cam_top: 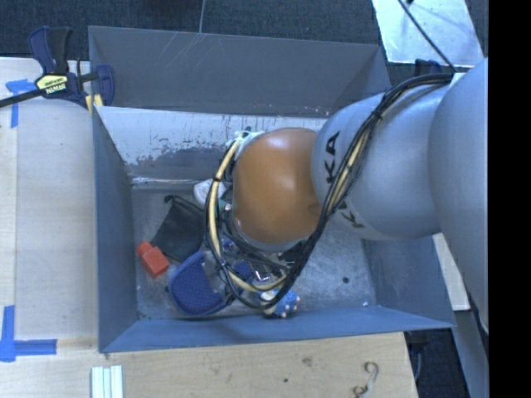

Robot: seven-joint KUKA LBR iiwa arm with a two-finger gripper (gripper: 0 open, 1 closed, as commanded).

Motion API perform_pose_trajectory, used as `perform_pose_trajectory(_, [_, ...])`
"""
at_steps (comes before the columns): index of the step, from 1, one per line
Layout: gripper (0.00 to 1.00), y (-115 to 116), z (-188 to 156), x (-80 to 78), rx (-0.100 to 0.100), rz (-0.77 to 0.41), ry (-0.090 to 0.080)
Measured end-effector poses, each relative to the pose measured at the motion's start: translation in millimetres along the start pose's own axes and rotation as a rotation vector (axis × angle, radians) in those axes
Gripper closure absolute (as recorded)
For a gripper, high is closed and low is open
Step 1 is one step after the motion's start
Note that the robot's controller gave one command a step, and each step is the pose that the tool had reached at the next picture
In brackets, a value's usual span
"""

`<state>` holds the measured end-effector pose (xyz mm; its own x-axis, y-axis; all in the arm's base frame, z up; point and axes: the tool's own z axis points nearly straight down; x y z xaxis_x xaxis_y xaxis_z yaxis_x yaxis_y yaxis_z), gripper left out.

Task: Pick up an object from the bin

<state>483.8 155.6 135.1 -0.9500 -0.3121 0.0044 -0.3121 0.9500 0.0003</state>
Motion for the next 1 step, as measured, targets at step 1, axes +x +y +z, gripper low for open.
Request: perform_pose_trajectory(1, [0.00, -0.6, -1.5, -2.3, 0.000, 0.003, -0.006])
